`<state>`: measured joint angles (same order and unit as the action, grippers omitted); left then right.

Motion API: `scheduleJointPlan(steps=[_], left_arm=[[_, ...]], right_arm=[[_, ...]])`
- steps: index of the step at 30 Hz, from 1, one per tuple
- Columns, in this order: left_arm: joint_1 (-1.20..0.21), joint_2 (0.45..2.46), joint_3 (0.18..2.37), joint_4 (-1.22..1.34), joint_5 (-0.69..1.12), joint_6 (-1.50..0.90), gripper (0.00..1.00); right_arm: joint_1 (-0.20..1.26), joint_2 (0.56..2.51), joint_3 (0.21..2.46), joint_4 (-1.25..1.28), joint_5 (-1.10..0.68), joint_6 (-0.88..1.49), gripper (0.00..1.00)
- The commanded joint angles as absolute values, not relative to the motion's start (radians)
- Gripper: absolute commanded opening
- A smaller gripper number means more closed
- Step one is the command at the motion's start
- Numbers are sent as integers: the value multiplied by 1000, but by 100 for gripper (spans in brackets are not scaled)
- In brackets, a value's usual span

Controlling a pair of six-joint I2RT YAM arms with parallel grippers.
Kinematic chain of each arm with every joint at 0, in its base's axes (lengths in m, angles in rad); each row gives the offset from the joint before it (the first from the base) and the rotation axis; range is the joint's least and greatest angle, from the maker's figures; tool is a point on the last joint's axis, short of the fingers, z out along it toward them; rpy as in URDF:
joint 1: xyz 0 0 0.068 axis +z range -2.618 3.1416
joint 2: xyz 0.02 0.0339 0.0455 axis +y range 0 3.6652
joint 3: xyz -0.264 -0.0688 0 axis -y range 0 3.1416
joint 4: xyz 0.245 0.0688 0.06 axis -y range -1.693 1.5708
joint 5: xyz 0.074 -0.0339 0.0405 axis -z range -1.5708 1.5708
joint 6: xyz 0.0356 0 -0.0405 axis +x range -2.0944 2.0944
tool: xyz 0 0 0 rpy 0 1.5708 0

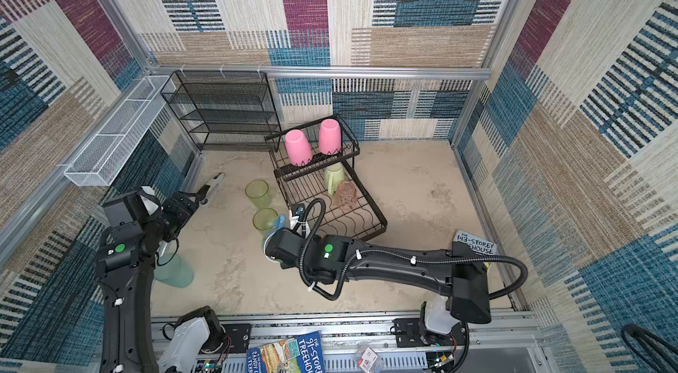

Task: Load cups into a dish rack
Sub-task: Pick up the cup from the bottom-left of the table, then place the cup upside down at the dish rack.

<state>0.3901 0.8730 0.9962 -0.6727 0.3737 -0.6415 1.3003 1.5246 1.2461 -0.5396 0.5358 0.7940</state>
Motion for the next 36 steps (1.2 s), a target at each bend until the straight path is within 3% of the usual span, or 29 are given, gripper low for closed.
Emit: scheduleJointPlan(steps=[1,15,25,36], left_arm=[[390,879,1019,-693,451,-673,81],[293,929,1042,-757,555,-735,79],[126,970,1073,-813,554,-846,78],[-83,1134,1250,-1050,456,-966,75]], right_arm=[[1302,1495,1184,-220,694,581,0],[1299,1480,905,471,737,-38,0],[1294,1586,837,793,773,-342,0],[1293,1620,767,1013,749,-611,0]])
